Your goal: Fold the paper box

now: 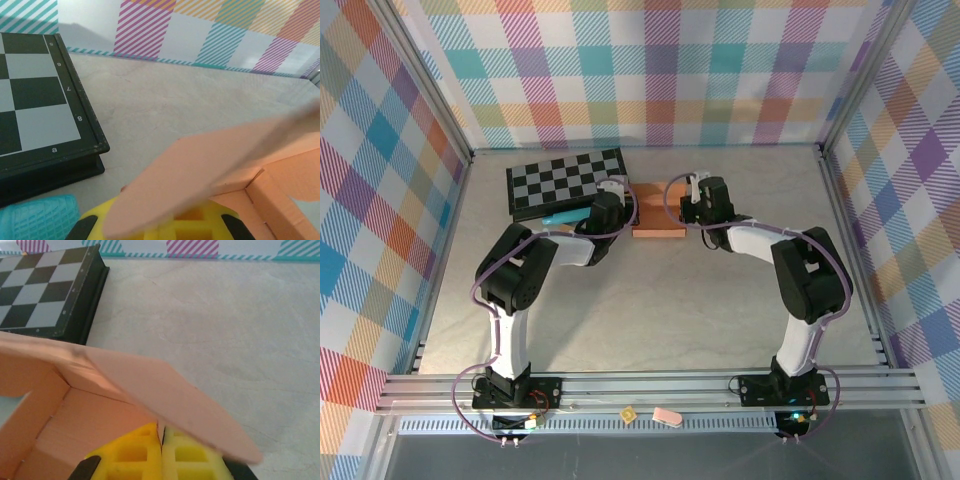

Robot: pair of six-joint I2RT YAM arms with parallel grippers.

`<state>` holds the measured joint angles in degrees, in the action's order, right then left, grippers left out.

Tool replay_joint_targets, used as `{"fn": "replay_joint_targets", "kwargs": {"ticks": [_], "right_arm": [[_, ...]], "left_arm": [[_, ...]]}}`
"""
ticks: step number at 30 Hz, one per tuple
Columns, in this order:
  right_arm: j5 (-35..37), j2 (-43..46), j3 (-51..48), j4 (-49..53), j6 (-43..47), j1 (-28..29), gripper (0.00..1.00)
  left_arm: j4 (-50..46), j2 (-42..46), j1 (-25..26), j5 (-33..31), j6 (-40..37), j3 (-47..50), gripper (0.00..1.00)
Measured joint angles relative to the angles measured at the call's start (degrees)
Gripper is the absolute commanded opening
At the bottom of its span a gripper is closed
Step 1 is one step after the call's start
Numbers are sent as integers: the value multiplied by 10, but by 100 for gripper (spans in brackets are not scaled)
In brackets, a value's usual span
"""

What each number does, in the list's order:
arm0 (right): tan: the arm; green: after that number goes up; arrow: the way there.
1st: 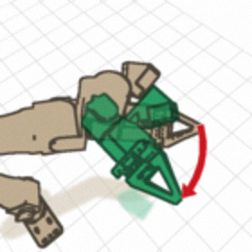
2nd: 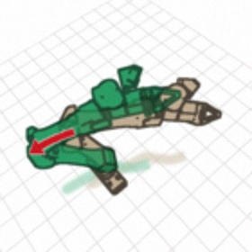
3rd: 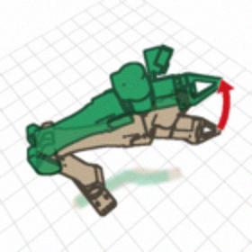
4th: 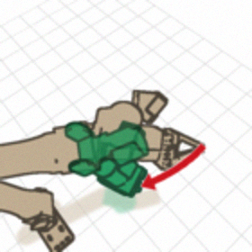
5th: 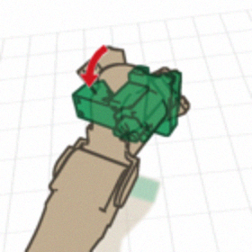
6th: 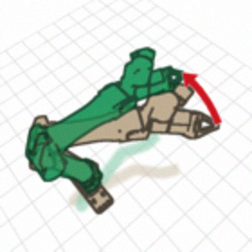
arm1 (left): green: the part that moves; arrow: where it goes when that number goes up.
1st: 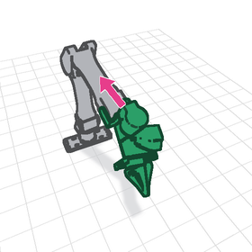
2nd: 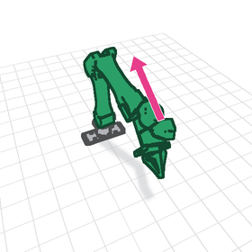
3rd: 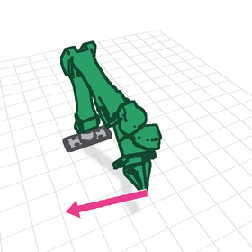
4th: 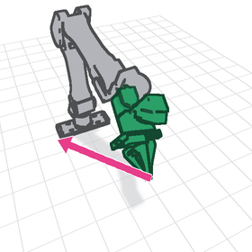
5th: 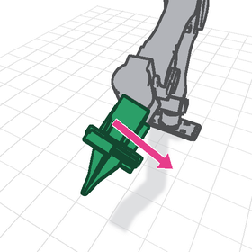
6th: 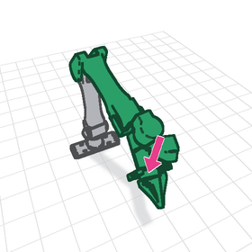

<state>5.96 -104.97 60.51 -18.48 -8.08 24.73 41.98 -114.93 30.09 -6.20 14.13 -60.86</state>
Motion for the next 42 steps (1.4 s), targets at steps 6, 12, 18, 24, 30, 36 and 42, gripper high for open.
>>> {"fn": "replay_joint_targets", "kwargs": {"ticks": [6, 12, 18, 24, 30, 36, 42], "right_arm": [[5, 0, -35, -52, -2, 0, 0], [12, 0, -46, -62, -2, 2, 0], [24, 2, -45, -38, -17, 5, 19], [26, 33, -46, 34, -52, 9, 33], [15, 91, -47, 87, -119, 9, 51], [-5, 135, -55, 143, -211, 11, 63], [-21, 200, -65, 210, -303, 12, 69]], "left_arm": [[52, -12, 0, 10, 5, 21, 0], [86, -15, 7, 6, 11, 43, 0], [101, -15, 18, -10, 11, 52, 0], [75, -15, 31, -11, 10, 37, 0], [46, -15, 38, -4, 6, 23, 0], [23, -15, 44, -2, -5, 9, 0], [-8, -15, 53, -1, -17, -9, 0]]}}
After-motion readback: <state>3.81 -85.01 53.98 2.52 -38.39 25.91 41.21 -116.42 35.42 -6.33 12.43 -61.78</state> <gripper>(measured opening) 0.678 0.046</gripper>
